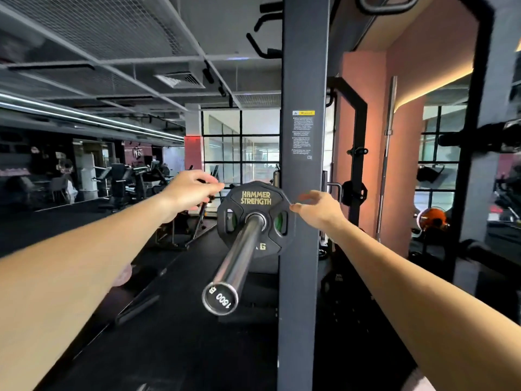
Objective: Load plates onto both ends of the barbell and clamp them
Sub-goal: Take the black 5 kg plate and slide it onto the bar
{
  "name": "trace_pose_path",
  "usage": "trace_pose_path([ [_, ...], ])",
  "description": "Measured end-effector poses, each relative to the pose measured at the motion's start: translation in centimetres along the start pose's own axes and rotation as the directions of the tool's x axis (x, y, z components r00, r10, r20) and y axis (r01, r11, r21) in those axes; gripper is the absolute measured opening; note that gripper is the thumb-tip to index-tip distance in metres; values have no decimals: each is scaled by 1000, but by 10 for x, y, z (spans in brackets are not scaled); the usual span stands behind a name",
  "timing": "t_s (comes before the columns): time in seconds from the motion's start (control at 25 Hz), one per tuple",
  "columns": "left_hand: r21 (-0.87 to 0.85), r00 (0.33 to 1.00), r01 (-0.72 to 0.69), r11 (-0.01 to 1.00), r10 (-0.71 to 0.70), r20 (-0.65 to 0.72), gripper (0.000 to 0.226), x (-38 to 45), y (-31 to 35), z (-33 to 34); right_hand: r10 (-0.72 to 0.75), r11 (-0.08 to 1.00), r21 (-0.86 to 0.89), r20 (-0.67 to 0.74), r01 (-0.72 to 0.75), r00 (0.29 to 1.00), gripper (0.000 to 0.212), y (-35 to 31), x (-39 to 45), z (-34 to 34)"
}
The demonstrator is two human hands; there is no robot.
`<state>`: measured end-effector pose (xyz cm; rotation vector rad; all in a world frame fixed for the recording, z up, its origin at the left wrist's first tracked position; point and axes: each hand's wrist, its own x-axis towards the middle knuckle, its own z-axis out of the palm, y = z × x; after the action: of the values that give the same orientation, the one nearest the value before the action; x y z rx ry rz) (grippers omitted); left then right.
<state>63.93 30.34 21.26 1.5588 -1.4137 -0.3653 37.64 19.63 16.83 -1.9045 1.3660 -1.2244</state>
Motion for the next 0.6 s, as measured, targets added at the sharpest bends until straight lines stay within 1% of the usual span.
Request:
trace_pose_path([
  [0.16, -5, 992, -109, 994, 109, 63, 22, -50, 59, 21, 1, 999, -52, -12, -1, 1000, 39, 3, -56, -54],
  [0.28, -19, 974, -176, 984, 177, 141, 24, -75, 95, 51, 6, 997, -80, -44, -10, 999, 32, 9, -86, -99],
  [0.4, -46, 956, -207, 977, 212, 201, 22, -92, 122, 87, 30, 994, -106, -85, -39, 996, 27, 22, -106, -145],
  [0.6, -45, 934, -229, 972, 233, 272, 20, -97, 162, 157, 55, 988, -137, -117, -71, 992, 27, 69, -113, -225],
])
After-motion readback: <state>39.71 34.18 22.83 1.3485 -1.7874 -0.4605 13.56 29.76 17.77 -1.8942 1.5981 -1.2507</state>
